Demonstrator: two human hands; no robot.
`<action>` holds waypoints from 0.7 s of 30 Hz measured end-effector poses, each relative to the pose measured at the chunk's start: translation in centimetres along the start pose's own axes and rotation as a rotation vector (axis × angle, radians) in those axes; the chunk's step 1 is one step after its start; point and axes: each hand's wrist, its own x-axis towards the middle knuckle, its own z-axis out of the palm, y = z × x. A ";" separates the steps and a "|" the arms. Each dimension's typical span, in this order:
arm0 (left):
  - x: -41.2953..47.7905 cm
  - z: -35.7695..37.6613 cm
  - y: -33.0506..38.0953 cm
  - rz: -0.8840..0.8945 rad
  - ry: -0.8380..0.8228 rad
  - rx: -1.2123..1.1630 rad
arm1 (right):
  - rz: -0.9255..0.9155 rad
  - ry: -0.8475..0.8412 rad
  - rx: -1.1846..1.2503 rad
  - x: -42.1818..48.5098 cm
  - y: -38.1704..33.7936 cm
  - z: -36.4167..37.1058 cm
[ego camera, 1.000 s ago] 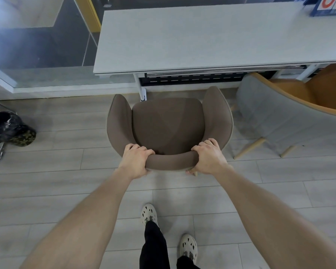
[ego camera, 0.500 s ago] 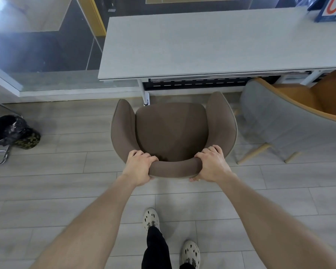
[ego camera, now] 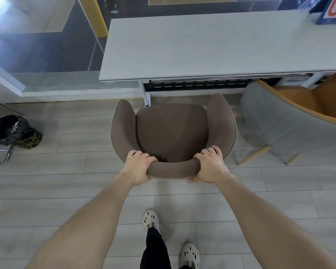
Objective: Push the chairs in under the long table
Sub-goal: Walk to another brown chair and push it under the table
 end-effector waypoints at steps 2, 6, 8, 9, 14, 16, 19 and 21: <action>0.0 0.0 -0.1 0.011 0.007 -0.008 | 0.003 0.016 -0.002 0.1 0.0 0.1; 0.0 -0.2 -0.2 0.009 -0.001 -0.012 | 0.011 0.030 -0.021 0.3 0.0 0.5; -0.1 -0.1 -0.3 0.008 -0.007 -0.005 | 0.021 0.029 -0.030 0.3 -0.3 0.7; -0.2 0.0 -0.5 0.009 -0.011 -0.007 | 0.024 0.026 -0.032 0.2 -0.5 0.7; -0.5 -0.3 -0.4 0.000 -0.014 -0.002 | 0.028 -0.014 -0.021 -0.1 -0.8 0.4; -0.4 -0.5 0.0 -0.001 -0.010 0.008 | 0.026 -0.028 -0.011 -0.1 -0.7 0.0; -0.4 -1.2 0.0 -0.003 -0.084 0.020 | 0.001 -0.054 -0.018 -0.4 -0.7 -0.7; -0.6 -2.2 0.1 -0.001 -0.179 0.027 | -0.032 -0.050 -0.029 -1.4 -0.7 -1.1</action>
